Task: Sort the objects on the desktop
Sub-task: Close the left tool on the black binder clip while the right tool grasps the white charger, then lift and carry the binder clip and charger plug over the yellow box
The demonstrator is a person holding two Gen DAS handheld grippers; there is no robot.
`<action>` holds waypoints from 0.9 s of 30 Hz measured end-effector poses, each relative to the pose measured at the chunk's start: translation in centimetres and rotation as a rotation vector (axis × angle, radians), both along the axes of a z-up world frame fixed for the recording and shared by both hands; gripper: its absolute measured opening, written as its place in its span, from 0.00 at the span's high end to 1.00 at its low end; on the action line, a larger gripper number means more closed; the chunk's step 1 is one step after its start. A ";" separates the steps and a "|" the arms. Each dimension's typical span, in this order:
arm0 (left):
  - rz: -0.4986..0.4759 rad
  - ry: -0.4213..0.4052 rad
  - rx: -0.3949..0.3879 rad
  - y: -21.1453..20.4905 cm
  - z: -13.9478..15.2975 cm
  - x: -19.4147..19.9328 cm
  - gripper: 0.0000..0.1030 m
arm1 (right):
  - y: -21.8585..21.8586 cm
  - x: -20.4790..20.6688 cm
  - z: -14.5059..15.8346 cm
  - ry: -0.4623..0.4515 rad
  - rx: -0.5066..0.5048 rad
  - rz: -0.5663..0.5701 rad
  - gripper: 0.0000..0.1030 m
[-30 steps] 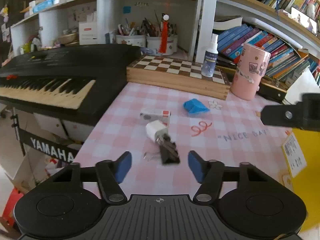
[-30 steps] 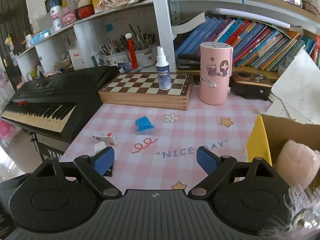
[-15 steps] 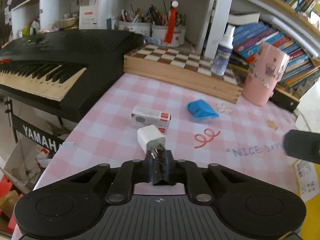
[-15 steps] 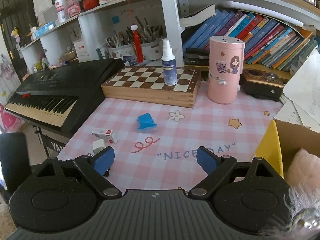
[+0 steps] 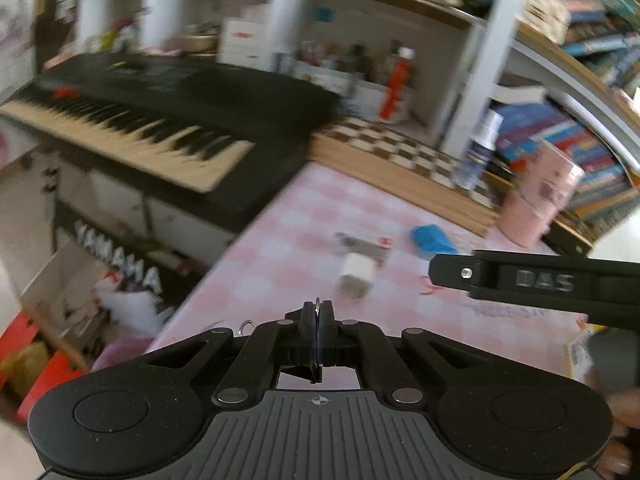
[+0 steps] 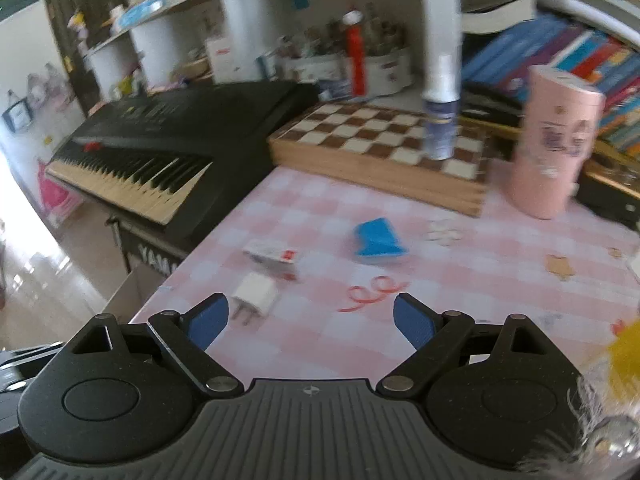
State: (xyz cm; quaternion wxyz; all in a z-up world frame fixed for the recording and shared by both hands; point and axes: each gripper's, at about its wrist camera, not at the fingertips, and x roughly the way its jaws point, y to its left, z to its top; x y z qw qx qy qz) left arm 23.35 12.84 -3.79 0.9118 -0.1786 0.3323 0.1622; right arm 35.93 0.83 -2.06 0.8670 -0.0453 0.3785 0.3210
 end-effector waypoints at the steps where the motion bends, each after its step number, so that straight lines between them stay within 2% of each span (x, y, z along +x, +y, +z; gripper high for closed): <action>1: 0.022 0.002 -0.003 0.4 0.1 -0.6 1.00 | 0.8 -0.1 -0.4 0.001 -0.003 0.011 0.13; 7: 0.132 0.005 0.010 2.2 0.9 -3.1 1.00 | 5.8 -0.9 -2.9 -0.063 -0.033 0.075 0.22; 10: 0.156 0.001 0.019 2.3 1.3 -3.7 1.00 | 7.7 -0.4 -4.5 -0.099 -0.088 0.102 0.31; 13: 0.171 -0.001 0.024 2.4 1.5 -4.0 1.00 | 8.4 0.6 -6.0 -0.081 -0.116 0.094 0.44; 16: 0.180 -0.003 0.025 2.5 1.7 -4.3 1.00 | 8.3 0.9 -6.7 -0.089 -0.115 0.095 0.67; 20: 0.174 -0.020 0.019 2.6 2.1 -4.4 1.00 | 7.5 0.5 -6.2 -0.103 -0.100 0.096 0.68; 27: 0.098 -0.087 0.013 1.8 3.4 -4.8 1.00 | 4.6 -1.3 -2.9 -0.147 -0.057 0.055 0.68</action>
